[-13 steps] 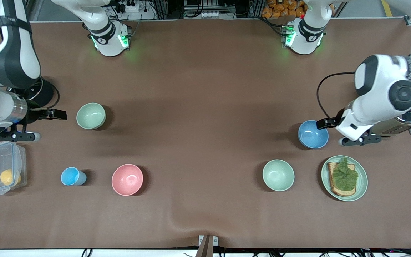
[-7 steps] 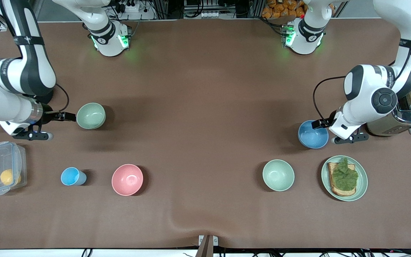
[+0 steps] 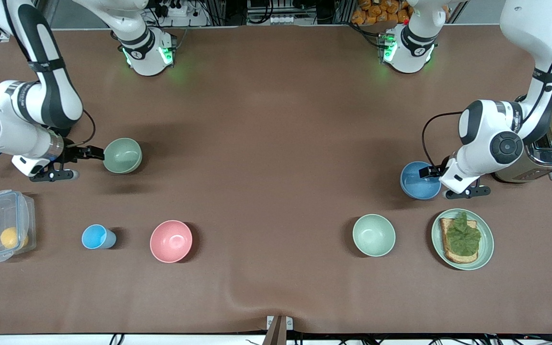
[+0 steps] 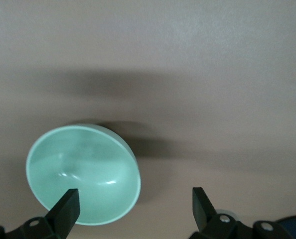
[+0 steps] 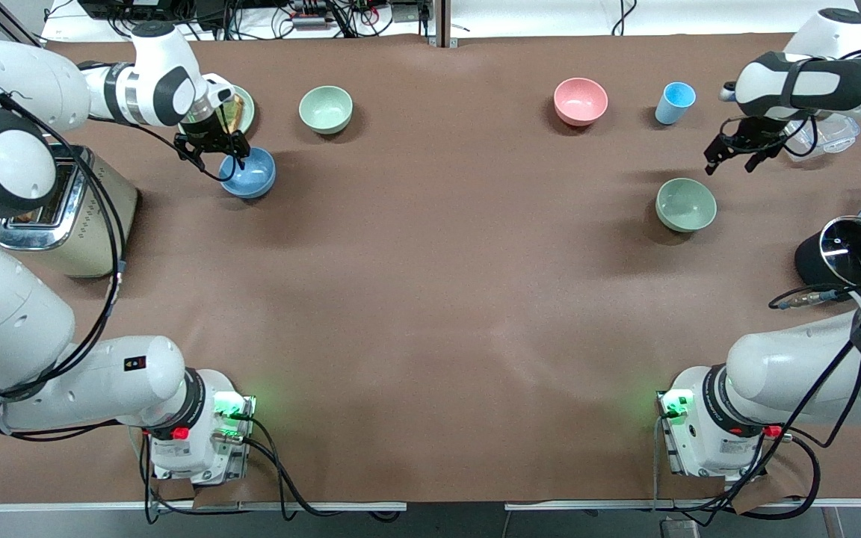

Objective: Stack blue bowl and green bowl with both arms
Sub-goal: 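Grip the green bowl rim and the blue bowl rim with both grippers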

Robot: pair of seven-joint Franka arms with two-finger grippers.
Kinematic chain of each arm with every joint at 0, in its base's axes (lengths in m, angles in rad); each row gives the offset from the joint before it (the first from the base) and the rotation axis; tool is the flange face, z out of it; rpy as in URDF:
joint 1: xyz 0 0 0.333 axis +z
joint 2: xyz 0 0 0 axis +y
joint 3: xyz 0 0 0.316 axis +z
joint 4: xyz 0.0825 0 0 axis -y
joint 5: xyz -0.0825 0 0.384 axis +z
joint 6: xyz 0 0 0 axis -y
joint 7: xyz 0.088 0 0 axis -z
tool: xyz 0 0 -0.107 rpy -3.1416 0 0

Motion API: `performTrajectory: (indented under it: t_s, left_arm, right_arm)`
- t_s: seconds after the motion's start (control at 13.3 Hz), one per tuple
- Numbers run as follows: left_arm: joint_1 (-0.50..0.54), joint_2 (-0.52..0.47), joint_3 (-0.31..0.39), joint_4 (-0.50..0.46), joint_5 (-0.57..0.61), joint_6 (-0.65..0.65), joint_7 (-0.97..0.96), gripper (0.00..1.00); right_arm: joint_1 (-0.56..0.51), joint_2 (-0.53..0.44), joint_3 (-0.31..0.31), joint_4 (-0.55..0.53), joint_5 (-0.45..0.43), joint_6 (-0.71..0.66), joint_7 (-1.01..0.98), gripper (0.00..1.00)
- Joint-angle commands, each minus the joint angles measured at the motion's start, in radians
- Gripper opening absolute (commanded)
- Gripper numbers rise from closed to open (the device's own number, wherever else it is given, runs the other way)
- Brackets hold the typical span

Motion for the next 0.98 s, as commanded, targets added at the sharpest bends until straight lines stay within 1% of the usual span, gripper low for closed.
performTrajectory:
  t_s: [0.0,0.08,0.15,0.23,0.3,0.45,0.6,0.75,0.83,0.9]
  left_arm:
    - [0.013,0.024,-0.006,0.018,0.027,0.007,0.000,1.00]
    - [0.014,0.033,-0.006,0.018,0.027,0.013,0.000,1.00]
    - [0.014,0.036,-0.006,0.018,0.027,0.018,0.001,1.00]
    - [0.014,0.042,-0.006,0.018,0.027,0.020,0.001,1.00]
    - [0.016,0.045,-0.006,0.018,0.027,0.020,0.001,0.98]
    - [0.021,0.047,-0.008,0.018,0.027,0.020,0.001,0.96]
    - [0.021,0.048,-0.006,0.021,0.027,0.020,0.003,0.91]
    - [0.025,0.050,-0.006,0.026,0.027,0.018,0.009,0.84]
    - [0.027,0.054,-0.006,0.026,0.027,0.018,0.009,0.80]
    - [0.028,0.058,-0.008,0.026,0.027,0.020,0.009,0.75]
  right_arm:
    - [-0.022,-0.022,0.014,-0.093,0.059,0.109,-0.088,1.00]
    - [-0.022,-0.022,0.014,-0.124,0.064,0.159,-0.088,1.00]
    - [-0.027,-0.010,0.014,-0.132,0.096,0.170,-0.088,1.00]
    - [-0.031,0.003,0.014,-0.132,0.146,0.172,-0.090,0.97]
    - [-0.033,0.018,0.014,-0.132,0.157,0.180,-0.090,0.91]
    - [-0.047,0.047,0.014,-0.131,0.157,0.197,-0.091,0.83]
    - [-0.050,0.055,0.014,-0.132,0.159,0.216,-0.119,0.65]
    - [-0.065,0.069,0.016,-0.132,0.159,0.224,-0.140,0.43]
    - [-0.065,0.075,0.016,-0.132,0.163,0.230,-0.141,0.35]
    - [-0.062,0.076,0.016,-0.132,0.180,0.230,-0.141,0.30]
